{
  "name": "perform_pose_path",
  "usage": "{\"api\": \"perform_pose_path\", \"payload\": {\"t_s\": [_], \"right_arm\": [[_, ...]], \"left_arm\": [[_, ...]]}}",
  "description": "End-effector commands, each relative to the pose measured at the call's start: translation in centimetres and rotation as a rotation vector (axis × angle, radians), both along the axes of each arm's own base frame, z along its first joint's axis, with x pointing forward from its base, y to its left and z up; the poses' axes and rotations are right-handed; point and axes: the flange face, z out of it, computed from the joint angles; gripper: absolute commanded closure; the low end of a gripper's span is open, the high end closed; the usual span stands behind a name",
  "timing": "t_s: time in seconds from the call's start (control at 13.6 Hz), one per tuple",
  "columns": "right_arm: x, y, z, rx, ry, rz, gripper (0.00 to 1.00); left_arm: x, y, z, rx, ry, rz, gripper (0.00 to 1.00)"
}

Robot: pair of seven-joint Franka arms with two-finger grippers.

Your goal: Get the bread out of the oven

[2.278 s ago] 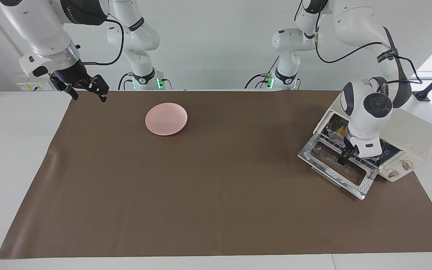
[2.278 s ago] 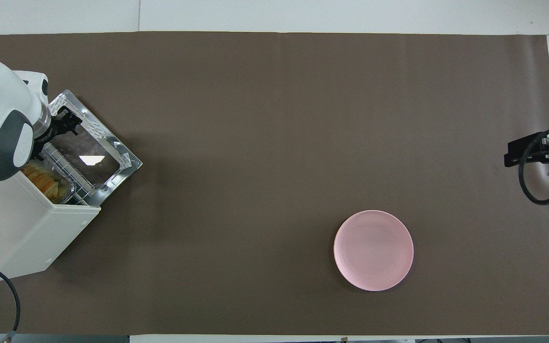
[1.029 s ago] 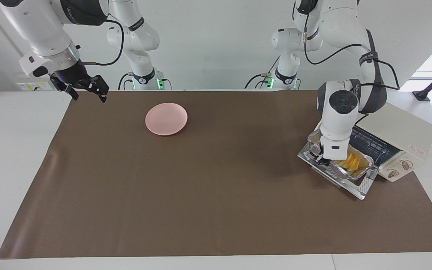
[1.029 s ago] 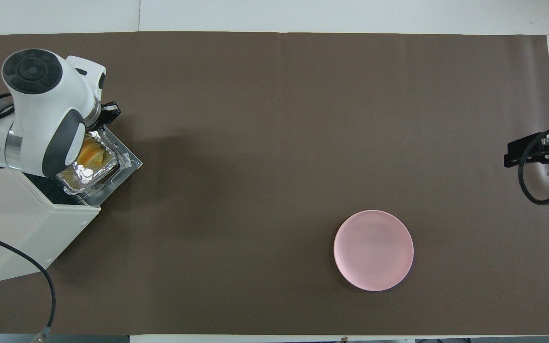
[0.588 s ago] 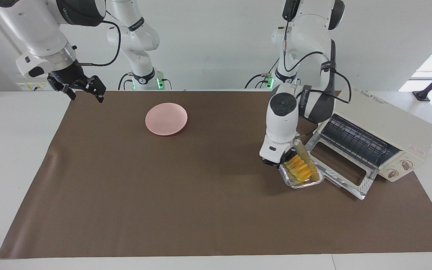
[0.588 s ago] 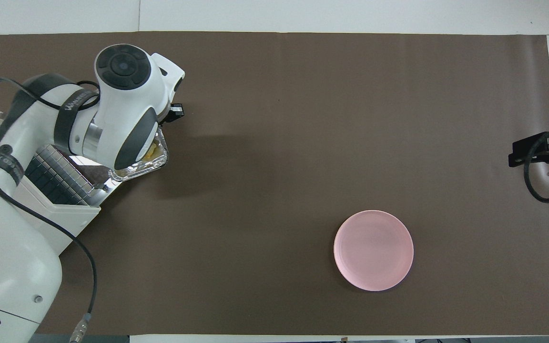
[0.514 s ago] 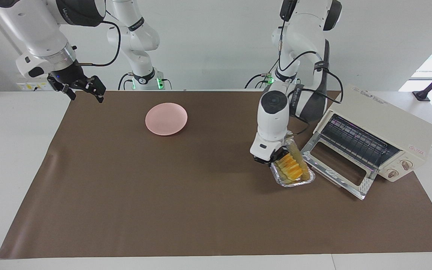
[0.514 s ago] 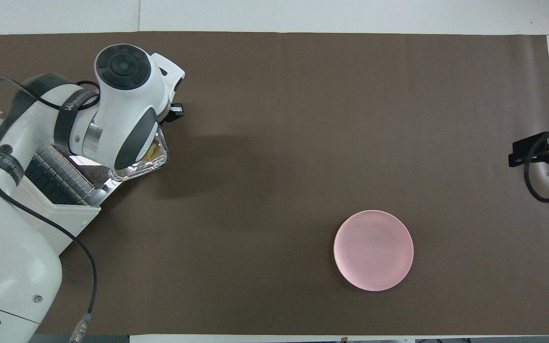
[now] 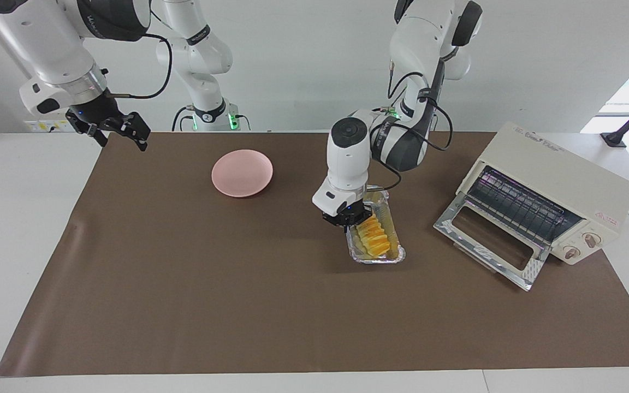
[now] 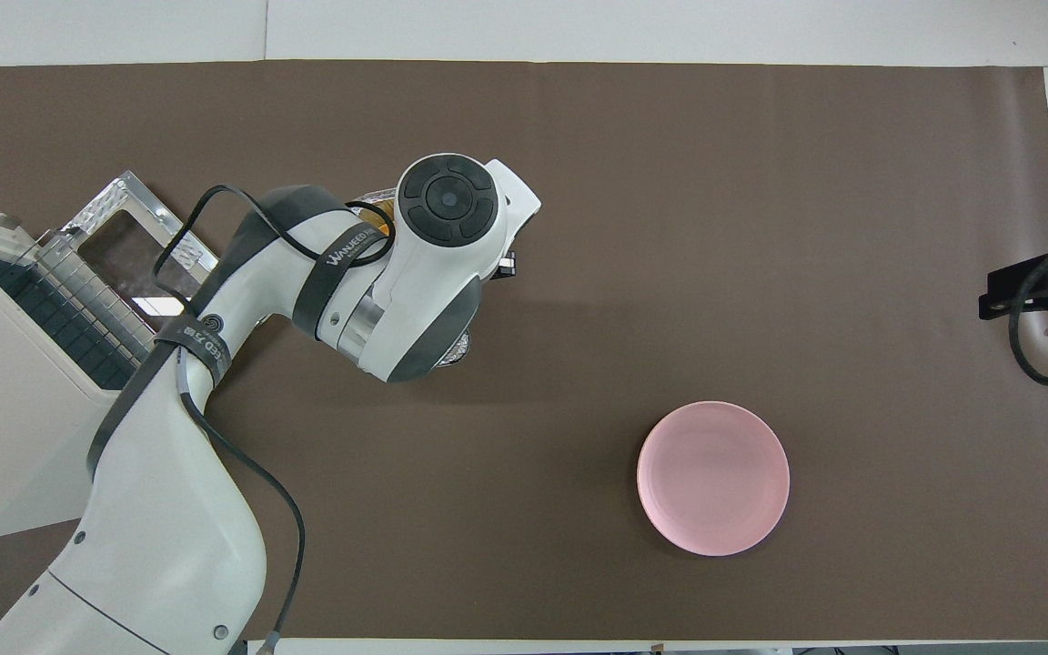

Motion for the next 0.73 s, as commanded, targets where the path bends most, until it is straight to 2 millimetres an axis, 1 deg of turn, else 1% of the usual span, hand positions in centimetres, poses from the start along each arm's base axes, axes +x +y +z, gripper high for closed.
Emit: {"api": "perform_pose_path", "payload": {"t_s": [0.0, 0.07, 0.37, 0.44, 0.51, 0.59, 0.66], "right_arm": [[-0.9, -0.4, -0.2, 0.012, -0.015, 0.007, 0.00], [-1.1, -0.7, -0.2, 0.012, -0.015, 0.003, 0.00], [-1.1, -0.8, -0.3, 0.011, -0.018, -0.001, 0.00], [-1.1, -0.9, -0.4, 0.012, -0.013, -0.002, 0.00], [-1.1, -0.9, -0.2, 0.012, -0.015, -0.002, 0.00], [-1.2, -1.1, -0.1, 0.011, -0.016, -0.007, 0.00], [-1.1, -1.0, -0.1, 0.011, -0.016, -0.005, 0.00]], "left_arm": [[-1.1, -2.0, -1.7, -0.010, 0.009, -0.042, 1.00], [-1.6, -2.0, -2.6, -0.004, 0.020, -0.048, 1.00], [-2.6, -2.9, -4.0, -0.019, 0.010, -0.077, 1.00], [-2.6, -3.1, -3.8, -0.031, -0.002, -0.081, 0.85], [-2.5, -3.2, -3.8, -0.035, -0.006, -0.081, 0.57], [-2.5, -3.2, -3.7, -0.035, -0.004, -0.075, 0.41], [-2.5, -3.2, -3.6, -0.032, -0.001, -0.075, 0.28]]}}
